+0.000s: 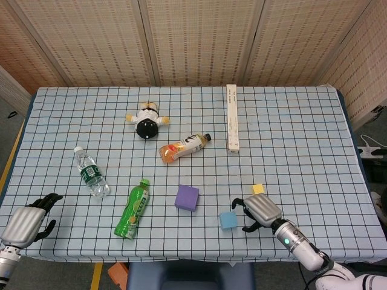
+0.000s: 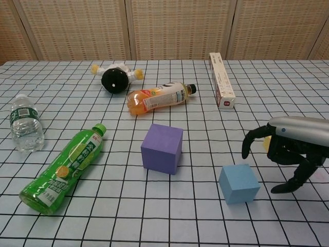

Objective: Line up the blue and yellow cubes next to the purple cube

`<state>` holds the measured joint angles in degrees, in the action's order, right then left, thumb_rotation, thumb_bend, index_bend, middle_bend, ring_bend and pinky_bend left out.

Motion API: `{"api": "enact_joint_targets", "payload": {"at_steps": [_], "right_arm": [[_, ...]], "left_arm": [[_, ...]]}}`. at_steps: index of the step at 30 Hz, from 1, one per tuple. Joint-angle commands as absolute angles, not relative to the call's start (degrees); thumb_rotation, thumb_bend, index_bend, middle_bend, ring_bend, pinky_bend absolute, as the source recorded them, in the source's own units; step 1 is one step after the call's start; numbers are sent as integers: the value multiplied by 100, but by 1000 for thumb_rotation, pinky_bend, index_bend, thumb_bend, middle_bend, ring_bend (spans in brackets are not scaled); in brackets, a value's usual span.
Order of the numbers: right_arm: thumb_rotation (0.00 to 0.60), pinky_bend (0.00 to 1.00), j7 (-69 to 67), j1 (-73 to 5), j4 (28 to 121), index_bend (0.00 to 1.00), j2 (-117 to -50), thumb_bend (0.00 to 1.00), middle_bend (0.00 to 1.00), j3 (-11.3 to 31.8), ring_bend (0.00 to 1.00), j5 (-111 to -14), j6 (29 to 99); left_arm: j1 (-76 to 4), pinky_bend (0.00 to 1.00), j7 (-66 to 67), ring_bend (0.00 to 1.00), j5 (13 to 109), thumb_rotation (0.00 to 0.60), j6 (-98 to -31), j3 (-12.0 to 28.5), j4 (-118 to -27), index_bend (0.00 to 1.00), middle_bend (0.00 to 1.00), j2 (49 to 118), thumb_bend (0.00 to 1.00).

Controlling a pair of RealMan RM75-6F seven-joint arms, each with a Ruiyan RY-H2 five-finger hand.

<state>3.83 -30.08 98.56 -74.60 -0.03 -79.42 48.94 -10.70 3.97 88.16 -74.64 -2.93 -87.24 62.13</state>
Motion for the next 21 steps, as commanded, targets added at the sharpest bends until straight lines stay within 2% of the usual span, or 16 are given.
{"api": "enact_joint_targets", "payload": {"at_steps": [1, 21], "right_arm": [[600, 1000, 367, -3050, 9815, 344, -7531, 0, 916, 4, 824, -7908, 4863], [600, 1000, 65, -3162, 9211, 335, -8130, 0, 919, 3, 826, -7879, 4816]], "left_arm": [[-1069, 531, 385, 288, 8820, 600, -7469, -292, -8727, 197, 161, 6209, 444], [-1059, 531, 290, 288, 8872, 600, -7511, -299, -8726, 203, 163, 6188, 443]]}}
